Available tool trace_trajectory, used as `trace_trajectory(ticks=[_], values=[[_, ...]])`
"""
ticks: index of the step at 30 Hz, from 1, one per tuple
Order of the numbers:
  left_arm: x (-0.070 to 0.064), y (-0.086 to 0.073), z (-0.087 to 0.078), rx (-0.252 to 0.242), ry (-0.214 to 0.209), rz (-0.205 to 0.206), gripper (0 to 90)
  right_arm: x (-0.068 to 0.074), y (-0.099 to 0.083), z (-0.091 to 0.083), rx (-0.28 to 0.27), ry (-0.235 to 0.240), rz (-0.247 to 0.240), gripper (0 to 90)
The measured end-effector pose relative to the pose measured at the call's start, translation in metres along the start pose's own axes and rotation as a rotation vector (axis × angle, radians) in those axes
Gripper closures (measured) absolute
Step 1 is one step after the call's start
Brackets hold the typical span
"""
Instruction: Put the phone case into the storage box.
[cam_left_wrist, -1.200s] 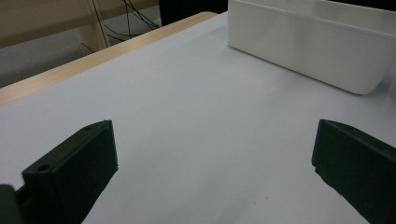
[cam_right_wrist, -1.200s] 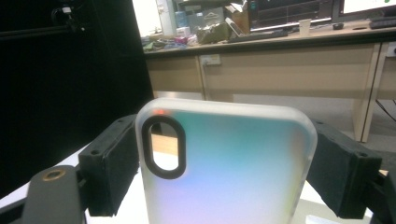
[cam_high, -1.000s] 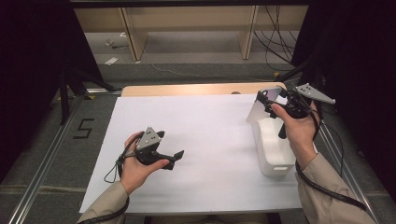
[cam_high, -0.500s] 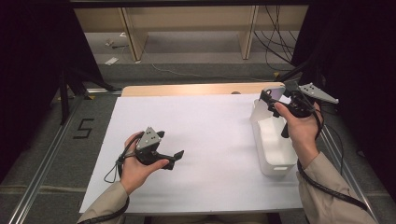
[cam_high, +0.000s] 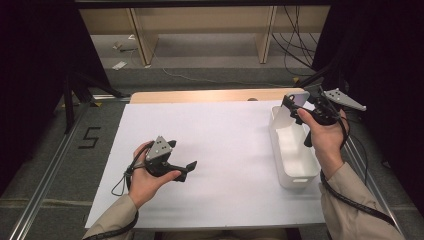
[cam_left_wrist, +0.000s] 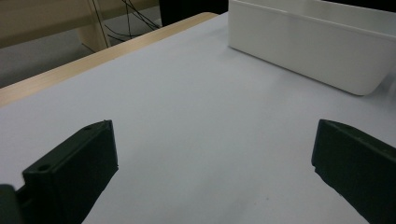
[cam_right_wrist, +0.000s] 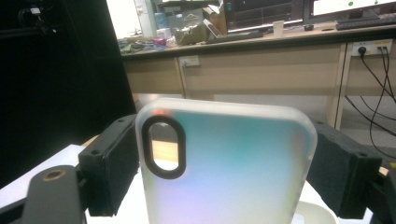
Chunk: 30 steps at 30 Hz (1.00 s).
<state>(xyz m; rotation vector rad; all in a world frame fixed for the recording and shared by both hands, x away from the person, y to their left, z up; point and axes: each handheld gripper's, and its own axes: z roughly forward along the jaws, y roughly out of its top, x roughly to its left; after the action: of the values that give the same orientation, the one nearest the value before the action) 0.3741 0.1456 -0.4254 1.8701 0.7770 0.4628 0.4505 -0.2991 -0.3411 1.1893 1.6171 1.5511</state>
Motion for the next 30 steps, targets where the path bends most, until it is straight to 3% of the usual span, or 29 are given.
trace_trajectory(ticks=[30], values=[[-0.0001, 0.0002, 0.0004, -0.002, -0.001, 0.0, 0.0, -0.0096, -0.0013, -0.0013, 0.002, -0.037, 0.005, 18.5]])
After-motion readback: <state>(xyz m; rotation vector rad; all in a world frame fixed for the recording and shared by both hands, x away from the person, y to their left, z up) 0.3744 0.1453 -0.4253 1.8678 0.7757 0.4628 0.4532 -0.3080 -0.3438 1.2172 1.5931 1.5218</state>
